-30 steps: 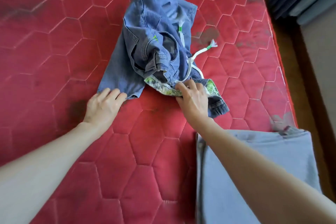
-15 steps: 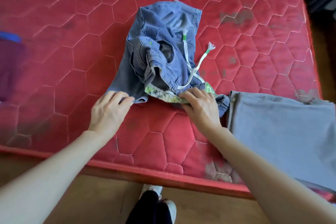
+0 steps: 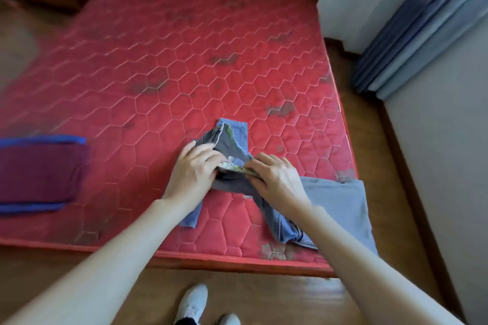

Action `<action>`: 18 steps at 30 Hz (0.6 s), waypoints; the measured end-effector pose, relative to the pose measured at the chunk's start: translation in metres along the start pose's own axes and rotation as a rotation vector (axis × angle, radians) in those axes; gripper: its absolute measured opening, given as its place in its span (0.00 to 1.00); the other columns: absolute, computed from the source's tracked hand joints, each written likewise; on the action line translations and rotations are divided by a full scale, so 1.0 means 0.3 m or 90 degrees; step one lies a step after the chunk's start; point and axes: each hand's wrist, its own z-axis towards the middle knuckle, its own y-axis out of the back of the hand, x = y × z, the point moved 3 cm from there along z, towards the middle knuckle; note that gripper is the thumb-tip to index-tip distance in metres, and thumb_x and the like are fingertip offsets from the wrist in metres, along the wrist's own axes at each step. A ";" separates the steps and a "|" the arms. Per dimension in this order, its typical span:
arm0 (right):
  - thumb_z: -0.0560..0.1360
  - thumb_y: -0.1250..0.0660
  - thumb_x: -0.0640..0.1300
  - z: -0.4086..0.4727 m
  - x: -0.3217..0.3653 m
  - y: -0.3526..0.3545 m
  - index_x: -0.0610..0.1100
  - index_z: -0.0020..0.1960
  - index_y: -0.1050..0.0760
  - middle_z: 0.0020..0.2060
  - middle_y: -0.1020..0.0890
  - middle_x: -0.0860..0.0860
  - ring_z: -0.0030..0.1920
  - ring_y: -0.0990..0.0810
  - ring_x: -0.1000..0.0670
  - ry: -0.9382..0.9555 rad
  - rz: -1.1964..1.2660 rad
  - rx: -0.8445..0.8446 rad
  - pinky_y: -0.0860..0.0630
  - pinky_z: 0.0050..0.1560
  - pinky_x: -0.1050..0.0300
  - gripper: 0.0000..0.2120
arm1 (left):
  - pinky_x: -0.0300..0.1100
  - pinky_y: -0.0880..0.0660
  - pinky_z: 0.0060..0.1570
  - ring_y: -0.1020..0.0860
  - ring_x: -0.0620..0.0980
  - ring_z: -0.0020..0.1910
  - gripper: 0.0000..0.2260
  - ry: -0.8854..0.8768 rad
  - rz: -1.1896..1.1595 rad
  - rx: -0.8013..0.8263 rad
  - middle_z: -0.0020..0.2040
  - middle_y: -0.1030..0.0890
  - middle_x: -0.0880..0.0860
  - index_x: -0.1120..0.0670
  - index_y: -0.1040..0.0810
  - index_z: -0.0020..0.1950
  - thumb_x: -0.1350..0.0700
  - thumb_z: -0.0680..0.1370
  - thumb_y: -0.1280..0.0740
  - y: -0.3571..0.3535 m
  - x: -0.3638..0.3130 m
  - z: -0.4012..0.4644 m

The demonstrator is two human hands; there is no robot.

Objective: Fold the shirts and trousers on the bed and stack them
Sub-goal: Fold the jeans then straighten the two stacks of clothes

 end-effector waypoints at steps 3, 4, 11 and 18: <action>0.74 0.31 0.43 0.032 0.083 0.228 0.44 0.50 0.19 0.44 0.19 0.49 0.45 0.20 0.43 0.026 -0.043 -0.042 0.31 0.42 0.53 0.06 | 0.61 0.26 0.57 0.16 0.56 0.43 0.18 0.025 0.003 0.037 0.40 0.16 0.57 0.62 0.17 0.44 0.77 0.59 0.29 0.131 -0.007 0.053; 0.74 0.31 0.42 0.042 0.113 0.292 0.44 0.50 0.19 0.43 0.19 0.49 0.43 0.20 0.43 0.032 -0.054 -0.048 0.30 0.41 0.53 0.06 | 0.60 0.25 0.56 0.16 0.55 0.40 0.19 0.007 0.012 0.027 0.40 0.16 0.55 0.61 0.17 0.44 0.77 0.59 0.29 0.191 -0.016 0.094; 0.74 0.30 0.41 0.114 0.340 0.626 0.44 0.50 0.19 0.43 0.18 0.50 0.43 0.20 0.44 0.035 -0.090 -0.101 0.26 0.41 0.53 0.06 | 0.57 0.25 0.56 0.19 0.53 0.34 0.17 -0.089 0.004 -0.058 0.35 0.17 0.52 0.59 0.16 0.45 0.76 0.65 0.35 0.544 -0.019 0.250; 0.77 0.36 0.41 0.257 0.565 0.788 0.45 0.54 0.21 0.46 0.19 0.51 0.46 0.20 0.47 0.033 -0.105 -0.151 0.23 0.40 0.55 0.08 | 0.44 0.24 0.39 0.21 0.52 0.33 0.06 -0.180 -0.057 -0.031 0.33 0.19 0.49 0.57 0.18 0.44 0.66 0.72 0.30 0.853 0.111 0.357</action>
